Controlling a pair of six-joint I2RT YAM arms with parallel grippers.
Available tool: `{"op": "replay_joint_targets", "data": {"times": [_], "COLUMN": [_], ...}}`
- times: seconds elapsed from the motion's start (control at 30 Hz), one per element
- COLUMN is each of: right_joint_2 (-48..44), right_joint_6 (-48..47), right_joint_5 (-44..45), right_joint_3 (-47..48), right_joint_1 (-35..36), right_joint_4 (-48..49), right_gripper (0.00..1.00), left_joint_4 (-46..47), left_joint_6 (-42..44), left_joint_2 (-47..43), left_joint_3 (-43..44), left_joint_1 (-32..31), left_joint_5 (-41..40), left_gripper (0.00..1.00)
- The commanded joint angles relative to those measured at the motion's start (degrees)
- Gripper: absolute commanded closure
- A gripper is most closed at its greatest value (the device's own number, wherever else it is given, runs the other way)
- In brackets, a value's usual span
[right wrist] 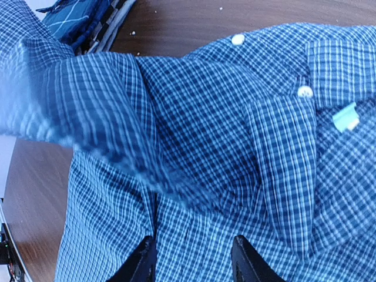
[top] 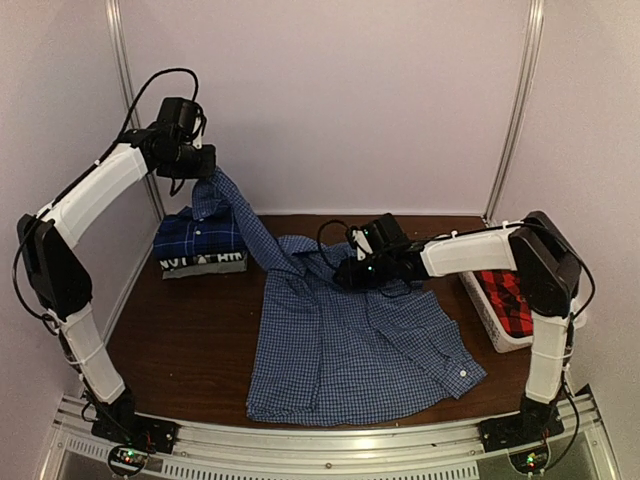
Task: Fold and stack the long sleeve shirts
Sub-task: Flatten out the crumpled shirt at the center of the board.
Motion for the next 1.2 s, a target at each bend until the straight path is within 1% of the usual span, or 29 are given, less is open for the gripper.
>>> {"op": "replay_joint_targets", "data": {"times": [0.0, 0.13, 0.33, 0.5, 0.63, 0.87, 0.97, 1.1, 1.17], "right_joint_2": [3.98, 2.66, -1.83, -1.61, -0.67, 3.33, 4.32, 5.72, 6.99], "right_joint_6": [-1.88, -2.57, -4.76, -6.14, -6.77, -6.5, -6.14, -6.06, -5.97], "right_joint_5": [-1.02, 0.95, 9.38, 12.95, 13.54, 12.53, 12.41, 11.67, 11.05], "right_joint_3": [6.55, 4.58, -2.19, -3.53, -3.34, 0.45, 1.68, 3.66, 4.89], "right_joint_1": [-0.61, -0.57, -1.09, -1.79, -2.02, -2.07, -2.11, -2.04, -2.04], "right_joint_4": [-1.55, -0.56, 0.47, -1.06, -0.99, -2.62, -3.5, -4.24, -5.03], "right_gripper": [0.53, 0.48, 0.37, 0.34, 0.32, 0.33, 0.36, 0.42, 0.48], "left_joint_4": [1.89, 1.63, 1.55, 1.34, 0.83, -0.48, -0.48, -0.48, -0.56], "left_joint_6": [2.28, 3.02, 2.46, 2.09, 1.74, 1.33, 1.2, 1.2, 1.2], "left_joint_2": [0.14, 1.11, 2.83, 4.26, 5.48, 7.78, 8.21, 9.11, 9.44], "left_joint_3": [3.74, 5.21, 7.49, 9.09, 10.97, 15.0, 15.86, 17.31, 17.97], "left_joint_1": [4.47, 6.9, 9.14, 9.36, 9.87, 10.07, 10.14, 10.23, 10.24], "left_joint_5": [3.07, 4.39, 6.65, 6.52, 6.91, 7.88, 8.25, 8.94, 9.27], "left_gripper": [1.0, 1.0, 1.0, 1.0, 1.0, 1.0, 1.0, 1.0, 1.0]}}
